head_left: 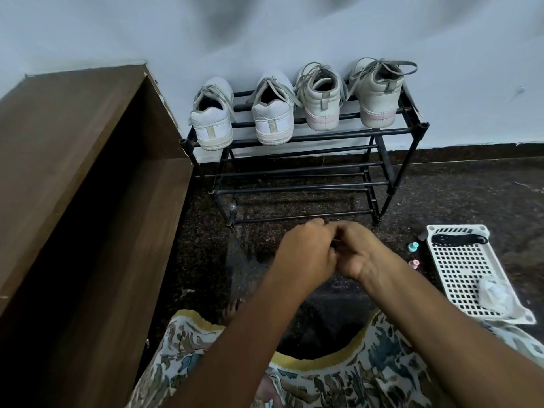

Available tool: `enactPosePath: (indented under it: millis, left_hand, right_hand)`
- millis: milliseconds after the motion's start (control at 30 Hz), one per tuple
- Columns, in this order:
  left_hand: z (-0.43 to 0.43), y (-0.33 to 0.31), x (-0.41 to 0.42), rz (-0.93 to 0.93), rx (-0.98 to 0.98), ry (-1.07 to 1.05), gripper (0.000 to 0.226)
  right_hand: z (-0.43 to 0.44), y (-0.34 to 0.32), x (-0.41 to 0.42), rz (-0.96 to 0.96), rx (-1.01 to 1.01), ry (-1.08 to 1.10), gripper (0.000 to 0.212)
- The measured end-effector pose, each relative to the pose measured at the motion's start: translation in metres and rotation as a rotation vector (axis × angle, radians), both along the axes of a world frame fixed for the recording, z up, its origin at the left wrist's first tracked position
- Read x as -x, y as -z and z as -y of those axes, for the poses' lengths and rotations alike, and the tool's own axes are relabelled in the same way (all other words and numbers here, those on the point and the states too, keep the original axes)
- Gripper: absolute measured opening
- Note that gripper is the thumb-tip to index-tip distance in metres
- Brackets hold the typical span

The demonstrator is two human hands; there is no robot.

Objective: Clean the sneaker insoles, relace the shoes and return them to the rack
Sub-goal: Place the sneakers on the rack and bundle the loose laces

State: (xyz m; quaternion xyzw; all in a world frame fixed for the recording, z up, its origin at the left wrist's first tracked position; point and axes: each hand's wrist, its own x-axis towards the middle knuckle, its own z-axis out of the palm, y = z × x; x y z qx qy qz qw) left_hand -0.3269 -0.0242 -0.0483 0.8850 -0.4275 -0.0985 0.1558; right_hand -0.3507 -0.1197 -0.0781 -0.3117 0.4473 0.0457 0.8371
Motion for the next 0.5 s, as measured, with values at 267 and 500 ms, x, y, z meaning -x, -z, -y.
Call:
enactPosePath:
  millis: [267, 500]
  left_hand:
    - [-0.006, -0.001, -0.013, -0.078, 0.009, -0.014, 0.019]
    - [0.002, 0.003, -0.004, -0.026, 0.042, -0.087, 0.024]
  right_hand:
    - [0.001, -0.008, 0.004, 0.118, 0.018, -0.184, 0.040]
    - [0.002, -0.012, 0.009, 0.212, 0.018, -0.220, 0.049]
